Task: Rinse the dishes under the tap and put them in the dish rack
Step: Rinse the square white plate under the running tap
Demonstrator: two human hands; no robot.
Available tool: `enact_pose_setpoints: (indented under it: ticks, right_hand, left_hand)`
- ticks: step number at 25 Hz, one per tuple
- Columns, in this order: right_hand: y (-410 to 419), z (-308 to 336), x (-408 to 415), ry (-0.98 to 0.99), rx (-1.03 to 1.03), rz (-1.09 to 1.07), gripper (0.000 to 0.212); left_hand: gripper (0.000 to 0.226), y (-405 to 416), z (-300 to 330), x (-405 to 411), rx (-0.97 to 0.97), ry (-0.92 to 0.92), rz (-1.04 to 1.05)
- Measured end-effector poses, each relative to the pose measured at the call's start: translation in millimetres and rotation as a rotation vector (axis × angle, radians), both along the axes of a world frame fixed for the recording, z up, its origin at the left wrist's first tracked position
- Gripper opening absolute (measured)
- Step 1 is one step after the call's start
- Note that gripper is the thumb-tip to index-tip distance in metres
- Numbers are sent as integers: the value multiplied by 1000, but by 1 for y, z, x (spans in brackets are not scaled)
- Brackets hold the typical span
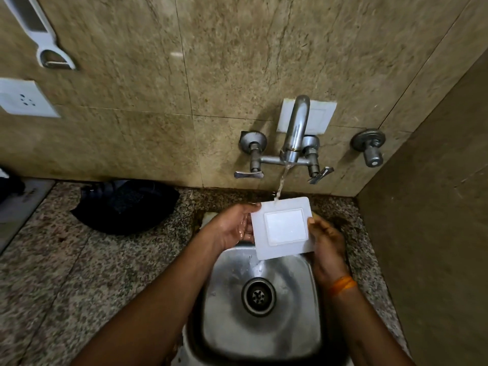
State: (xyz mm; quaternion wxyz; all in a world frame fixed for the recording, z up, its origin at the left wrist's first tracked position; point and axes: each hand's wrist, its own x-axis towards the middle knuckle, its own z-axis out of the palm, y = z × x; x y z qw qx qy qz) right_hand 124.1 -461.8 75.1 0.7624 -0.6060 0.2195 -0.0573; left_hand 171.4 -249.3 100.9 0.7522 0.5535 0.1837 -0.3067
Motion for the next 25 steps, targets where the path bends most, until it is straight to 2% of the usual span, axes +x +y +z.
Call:
enact_pose_setpoints:
  ticks: [1,3,4,5,7,9,12,14,16,21,23,25]
  right_hand:
    - [-1,3,5,-32,-127,30,22]
    - [-2,6,13,-140,-667,160,29]
    - [-1,7,16,-179,-963,251,45]
    - [6,5,16,-186,-1163,328,61]
    - [31,3,12,-174,-1337,428,76]
    - [54,-4,5,-243,-1388,566,76]
    - [55,-13,0,-470,-1433,799,72]
    - [46,-16,7,-536,-1516,851,70]
    - [47,-22,10,-512,-1521,793,70]
    - [63,-33,11,-229,-1219,476,78]
    - [70,-33,3,-242,-1163,433,79]
    - [78,-34,-16,-316,-1125,499,77]
  left_hand:
    - [16,2,2,-1,-19,-15,5]
    - [15,-1,4,-2,-67,-25,72]
    - [16,-4,4,-2,-96,-26,114]
    - [17,-7,3,-2,-119,-25,153]
    - [17,-13,3,1,-153,-28,225]
    - [18,-14,0,2,-160,-27,309]
    - [21,-2,-9,0,-170,-2,393]
    - [22,4,-16,-3,-168,7,405]
    - [21,4,-16,-5,-165,-2,409]
    - [25,-7,-15,-11,-257,26,521]
    - [29,-13,-16,-16,-327,50,598]
    - [34,-16,-14,-20,-376,58,658]
